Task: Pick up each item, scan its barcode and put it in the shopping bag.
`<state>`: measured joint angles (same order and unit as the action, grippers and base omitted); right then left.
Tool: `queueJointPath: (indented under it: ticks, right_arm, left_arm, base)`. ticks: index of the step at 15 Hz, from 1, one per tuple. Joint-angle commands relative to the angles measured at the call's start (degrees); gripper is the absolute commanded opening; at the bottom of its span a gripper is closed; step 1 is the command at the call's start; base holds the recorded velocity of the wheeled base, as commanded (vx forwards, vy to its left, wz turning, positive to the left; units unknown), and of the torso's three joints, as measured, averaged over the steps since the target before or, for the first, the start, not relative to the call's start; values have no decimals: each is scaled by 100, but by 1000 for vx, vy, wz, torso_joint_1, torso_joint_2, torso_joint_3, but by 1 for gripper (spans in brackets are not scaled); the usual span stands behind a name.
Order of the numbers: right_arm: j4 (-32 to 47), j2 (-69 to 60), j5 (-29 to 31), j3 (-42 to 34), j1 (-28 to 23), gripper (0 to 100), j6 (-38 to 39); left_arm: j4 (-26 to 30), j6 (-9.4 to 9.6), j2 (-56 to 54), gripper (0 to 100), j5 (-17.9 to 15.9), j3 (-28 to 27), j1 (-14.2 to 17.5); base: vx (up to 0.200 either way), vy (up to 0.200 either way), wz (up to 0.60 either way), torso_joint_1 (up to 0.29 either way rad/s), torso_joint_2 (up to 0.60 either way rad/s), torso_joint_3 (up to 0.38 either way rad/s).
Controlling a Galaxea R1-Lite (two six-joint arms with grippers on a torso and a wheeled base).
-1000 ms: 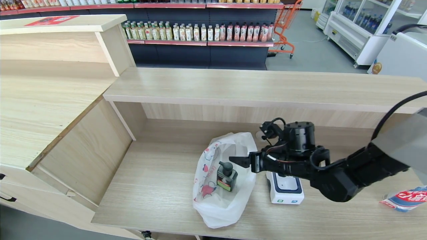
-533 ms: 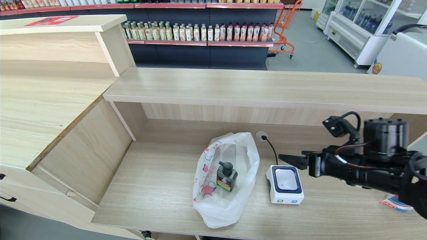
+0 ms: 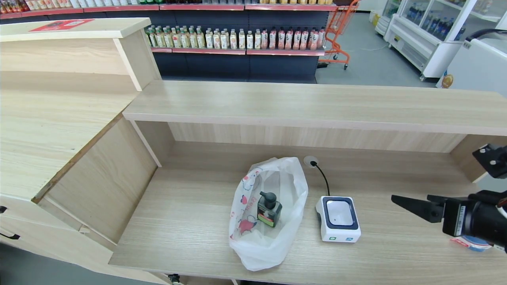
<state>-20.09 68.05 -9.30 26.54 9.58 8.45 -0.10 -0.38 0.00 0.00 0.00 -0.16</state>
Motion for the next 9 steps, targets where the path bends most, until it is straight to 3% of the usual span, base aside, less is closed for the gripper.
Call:
queueJointPath:
  ticks: [1,6,9]
  right_arm:
    - [-4,-266,25,-26,-53,100,104]
    - [40,-494,297,-228,-97,100,702]
    - [875,-916,289,-211,-97,100,1071]
  left_arm:
    - [-8,-6,0,100,0,0,-2]
    - [1,20,0,100,0,0,7]
    - [1,11,0,100,0,0,7]
  base:
    - [0,0,0,0,0,0]
    - [0,-200,0,0,2,2]
    - [0,-200,0,1,-1,6]
